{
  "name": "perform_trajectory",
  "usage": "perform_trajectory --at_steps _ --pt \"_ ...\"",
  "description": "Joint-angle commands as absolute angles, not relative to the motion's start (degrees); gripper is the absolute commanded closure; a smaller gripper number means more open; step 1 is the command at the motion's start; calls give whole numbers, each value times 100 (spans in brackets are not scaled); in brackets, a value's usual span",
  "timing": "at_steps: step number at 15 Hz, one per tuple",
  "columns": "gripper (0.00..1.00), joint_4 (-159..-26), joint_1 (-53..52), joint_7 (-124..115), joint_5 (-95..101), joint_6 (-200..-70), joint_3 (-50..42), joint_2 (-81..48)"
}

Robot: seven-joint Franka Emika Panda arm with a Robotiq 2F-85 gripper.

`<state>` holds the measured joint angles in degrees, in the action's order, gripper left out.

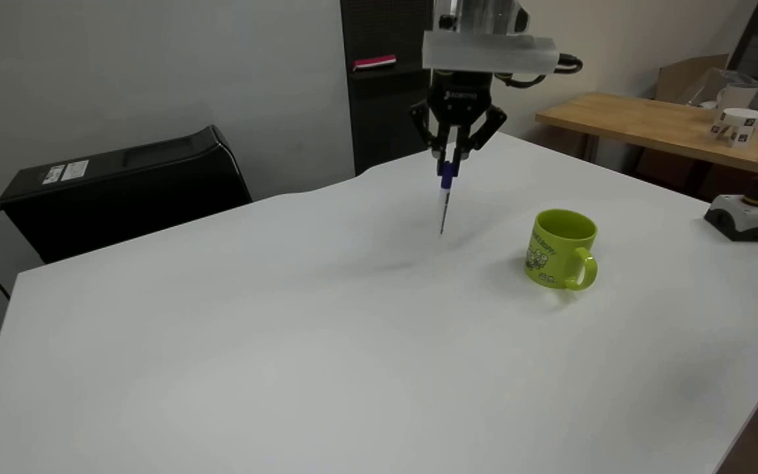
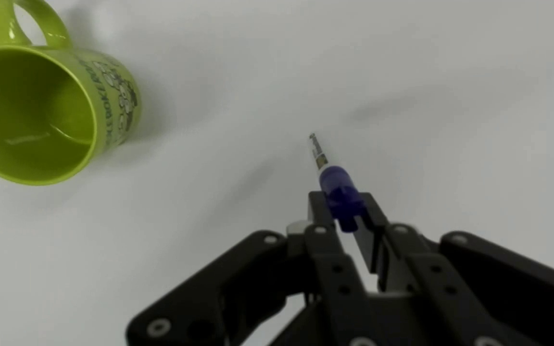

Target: Take the blue marker out of the yellow mug

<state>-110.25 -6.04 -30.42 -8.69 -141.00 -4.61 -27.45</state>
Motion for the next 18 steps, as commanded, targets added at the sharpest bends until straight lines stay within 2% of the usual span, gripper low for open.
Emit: perform_trajectory --at_steps 1,6,11,18 --pt "95 -11555 -948 -3348 -518 -15708 -645 -2765" --pt "95 -12130 -1542 -3477 -560 -17638 -1170 -3071" --pt "95 -12414 -2158 -3239 -1233 -18842 -1698 -3475" --pt "95 -12490 -2675 -3374 -1731 -19745 -2048 -3986"
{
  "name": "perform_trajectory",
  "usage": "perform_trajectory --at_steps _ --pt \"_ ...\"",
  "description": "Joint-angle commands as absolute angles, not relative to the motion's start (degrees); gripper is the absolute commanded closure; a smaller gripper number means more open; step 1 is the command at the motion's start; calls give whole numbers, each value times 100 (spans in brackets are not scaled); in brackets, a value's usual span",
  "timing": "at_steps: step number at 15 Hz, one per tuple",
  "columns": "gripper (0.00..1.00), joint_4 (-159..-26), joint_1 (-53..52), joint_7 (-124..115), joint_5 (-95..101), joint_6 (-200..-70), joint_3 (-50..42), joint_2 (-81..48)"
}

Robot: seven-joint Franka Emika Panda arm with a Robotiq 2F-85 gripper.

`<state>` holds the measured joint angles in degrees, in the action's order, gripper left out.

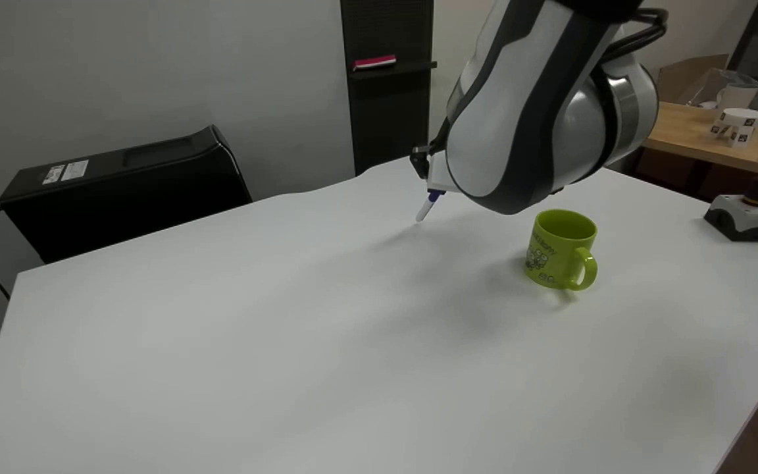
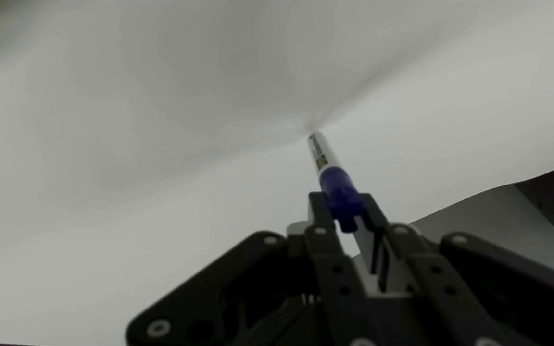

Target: Take the blue marker out of the yellow mug

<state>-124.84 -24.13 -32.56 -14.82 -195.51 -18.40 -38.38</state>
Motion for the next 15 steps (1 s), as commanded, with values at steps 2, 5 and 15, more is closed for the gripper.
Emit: perform_trajectory --at_steps 2,5,15 --pt "95 -12482 -2778 -3350 -1870 -19700 -2113 -4057" --pt "55 -12464 -2926 -3333 -2056 -19589 -2222 -4122" --pt "0 -12440 -3256 -3269 -2150 -18095 -2608 -3826"
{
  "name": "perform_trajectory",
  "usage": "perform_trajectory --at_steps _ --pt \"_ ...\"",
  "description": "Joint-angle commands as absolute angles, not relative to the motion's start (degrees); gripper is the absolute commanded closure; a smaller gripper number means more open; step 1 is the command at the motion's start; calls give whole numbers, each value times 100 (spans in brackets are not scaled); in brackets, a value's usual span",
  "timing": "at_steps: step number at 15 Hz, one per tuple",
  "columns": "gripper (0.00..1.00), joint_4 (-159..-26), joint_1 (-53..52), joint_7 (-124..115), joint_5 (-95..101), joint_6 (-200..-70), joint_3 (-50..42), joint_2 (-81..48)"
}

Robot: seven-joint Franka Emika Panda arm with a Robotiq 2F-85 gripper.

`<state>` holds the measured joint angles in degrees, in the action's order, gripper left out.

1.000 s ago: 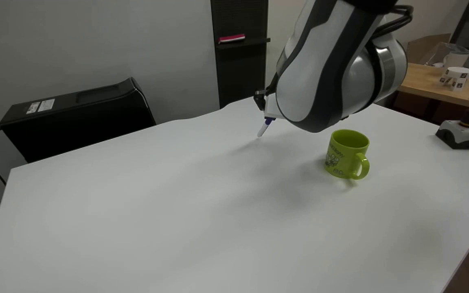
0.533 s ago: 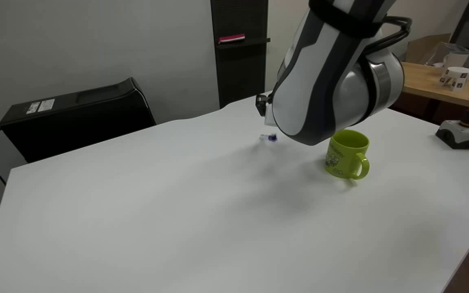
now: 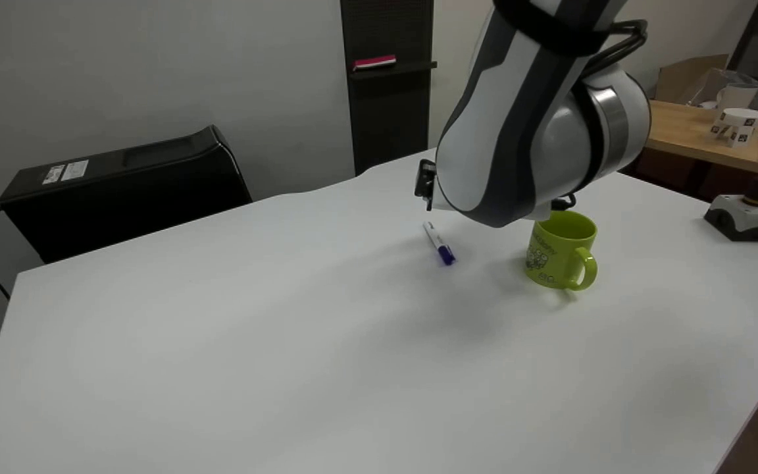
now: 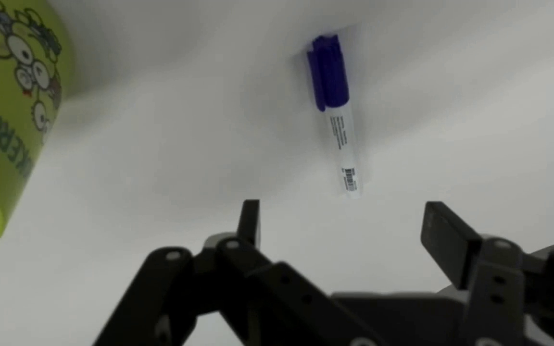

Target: Take the blue marker out of the yellow mug

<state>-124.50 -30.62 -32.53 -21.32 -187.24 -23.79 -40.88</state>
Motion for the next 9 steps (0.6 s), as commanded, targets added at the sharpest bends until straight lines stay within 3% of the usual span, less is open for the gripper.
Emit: perform_trajectory --at_steps 1,9 --pt "0 -12420 -3285 -3166 -2239 -17962 -2652 -3775" --pt "0 -12600 -3285 -3384 -1349 -16811 -2845 -3019"
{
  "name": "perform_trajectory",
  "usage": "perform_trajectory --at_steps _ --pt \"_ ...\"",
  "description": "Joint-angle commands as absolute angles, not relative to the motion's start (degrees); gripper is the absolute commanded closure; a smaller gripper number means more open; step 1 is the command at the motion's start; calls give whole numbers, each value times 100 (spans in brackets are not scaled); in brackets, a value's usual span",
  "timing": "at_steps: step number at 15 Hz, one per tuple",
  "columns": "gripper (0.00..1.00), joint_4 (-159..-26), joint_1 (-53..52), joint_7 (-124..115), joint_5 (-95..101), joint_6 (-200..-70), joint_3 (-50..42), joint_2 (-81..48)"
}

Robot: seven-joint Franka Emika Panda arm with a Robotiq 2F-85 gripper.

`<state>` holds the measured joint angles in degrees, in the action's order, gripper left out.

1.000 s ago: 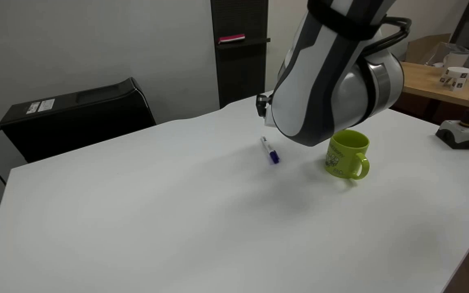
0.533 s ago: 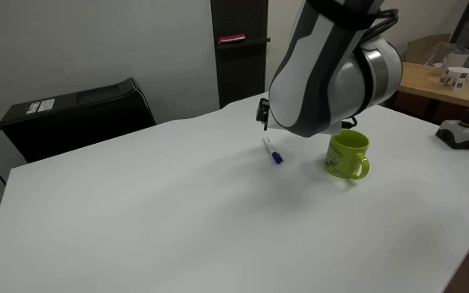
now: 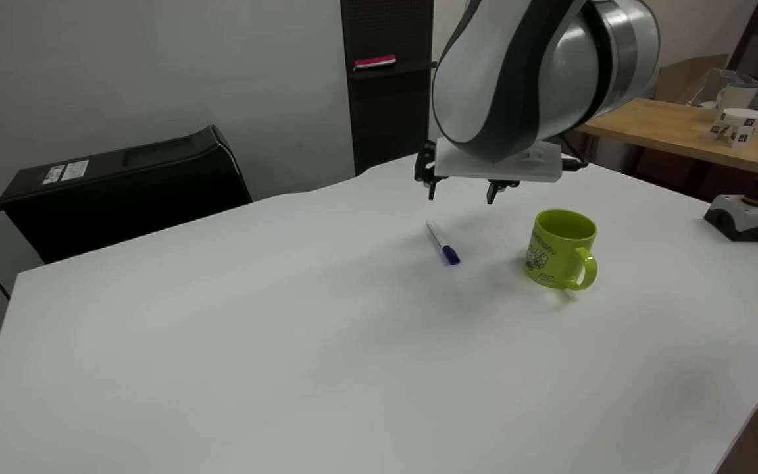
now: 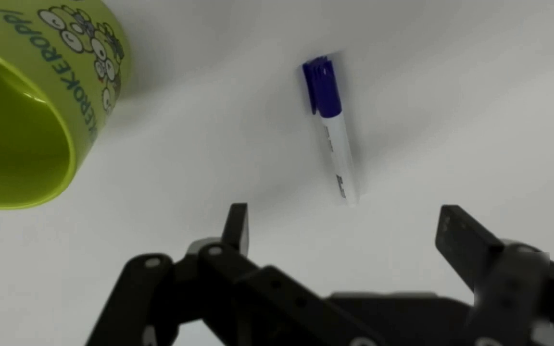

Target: Take the blue marker out of the yellow mug

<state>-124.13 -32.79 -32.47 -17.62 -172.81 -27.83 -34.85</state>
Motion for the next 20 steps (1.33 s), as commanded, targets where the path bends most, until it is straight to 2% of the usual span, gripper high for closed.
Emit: perform_trajectory --at_steps 1,6,13,20 --pt "0 -12649 -3257 -3369 -1153 -16594 -2833 -2867" --pt "0 -12844 -2784 -3250 -8 -15182 -2405 -2043" --pt "0 -12997 -1563 -2577 628 -13376 -1077 -1214" --pt "0 -13005 -911 -1941 829 -13080 -397 -1147"
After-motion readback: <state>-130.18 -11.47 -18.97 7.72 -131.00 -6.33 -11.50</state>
